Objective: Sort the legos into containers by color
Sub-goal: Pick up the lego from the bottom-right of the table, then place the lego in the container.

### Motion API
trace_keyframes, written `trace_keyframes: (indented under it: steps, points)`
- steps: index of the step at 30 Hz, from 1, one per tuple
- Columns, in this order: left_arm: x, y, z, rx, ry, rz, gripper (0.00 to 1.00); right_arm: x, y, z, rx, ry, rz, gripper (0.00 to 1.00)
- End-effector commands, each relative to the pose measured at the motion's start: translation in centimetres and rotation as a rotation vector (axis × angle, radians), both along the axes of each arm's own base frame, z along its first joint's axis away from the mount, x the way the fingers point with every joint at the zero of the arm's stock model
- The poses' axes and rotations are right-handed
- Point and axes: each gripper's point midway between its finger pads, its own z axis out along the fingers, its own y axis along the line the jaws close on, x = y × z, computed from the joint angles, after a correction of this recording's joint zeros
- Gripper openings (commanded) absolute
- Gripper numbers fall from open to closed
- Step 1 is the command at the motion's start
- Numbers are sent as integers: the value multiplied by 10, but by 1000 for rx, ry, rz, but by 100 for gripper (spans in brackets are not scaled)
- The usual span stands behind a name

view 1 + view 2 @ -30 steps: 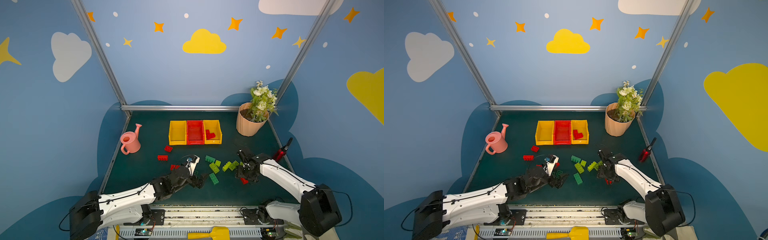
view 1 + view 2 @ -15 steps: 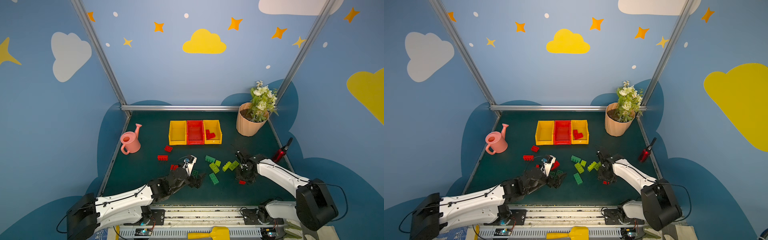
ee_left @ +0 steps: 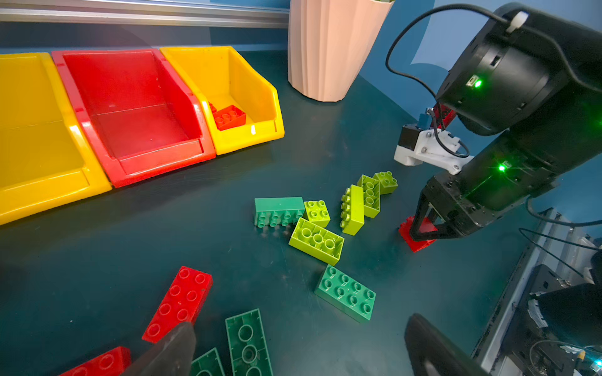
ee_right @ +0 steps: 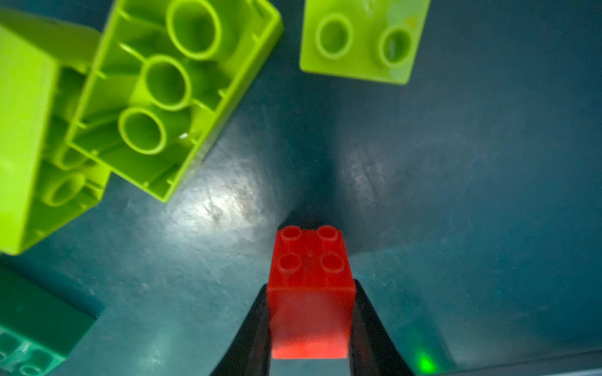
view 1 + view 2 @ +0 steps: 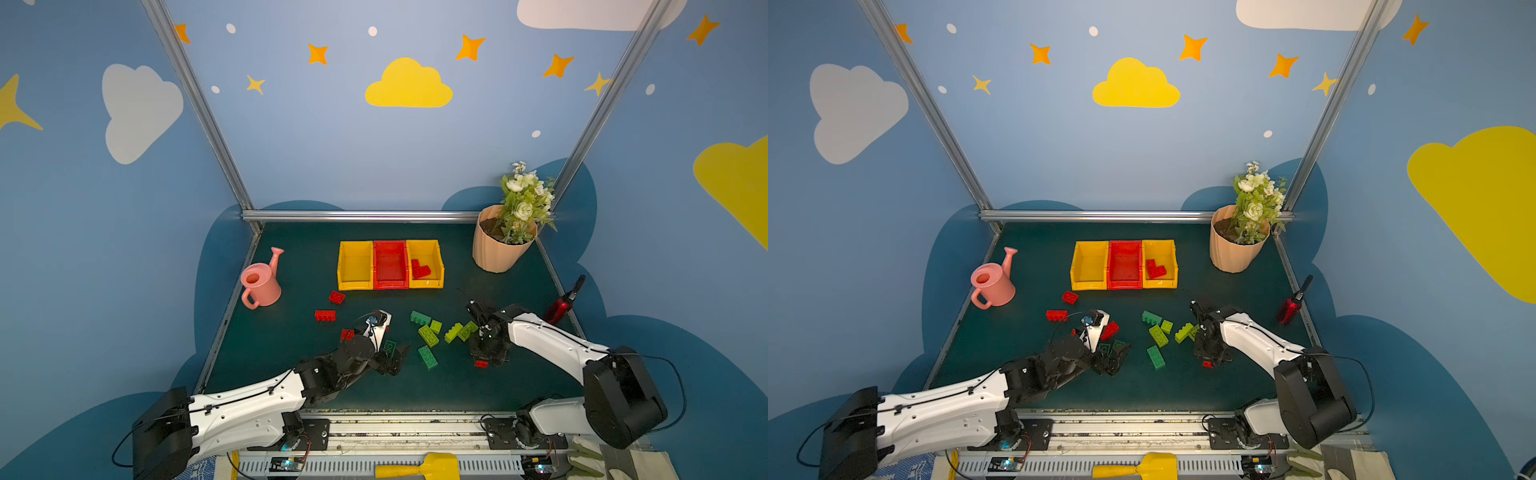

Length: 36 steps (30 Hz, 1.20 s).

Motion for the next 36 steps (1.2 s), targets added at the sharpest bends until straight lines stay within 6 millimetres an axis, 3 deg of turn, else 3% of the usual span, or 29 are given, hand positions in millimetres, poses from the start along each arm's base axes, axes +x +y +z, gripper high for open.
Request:
trace_keyframes:
  steps: [1, 4, 8, 14, 18, 26, 29, 31, 33, 36]
  points:
    - [1, 10, 0, 25, -17, 25, 100, 15, 18, 23, 50, -58, 27, 29]
    - [8, 23, 2, 24, -26, 106, 100, 39, 36, 56, 124, -153, 54, 30]
    - [12, 34, 4, 26, -45, 152, 100, 88, 67, 94, 196, -284, 108, 31]
    - [19, 50, 8, 26, -45, 206, 100, 165, 112, 121, 243, -328, 185, 31]
    - [26, 66, 10, 35, -53, 263, 100, 209, 139, 118, 273, -323, 216, 31]
    - [38, 98, 9, 11, -51, 363, 100, 266, 153, 83, 248, -276, 227, 32]
    - [41, 106, 5, -6, -33, 385, 100, 278, 156, 74, 259, -271, 226, 37]
    - [43, 110, 3, -17, -19, 395, 100, 282, 160, 71, 272, -269, 234, 48]
    - [46, 114, 2, -29, -8, 410, 100, 284, 165, 74, 297, -272, 250, 59]
    - [49, 115, 1, -46, 4, 419, 100, 279, 171, 88, 330, -294, 283, 64]
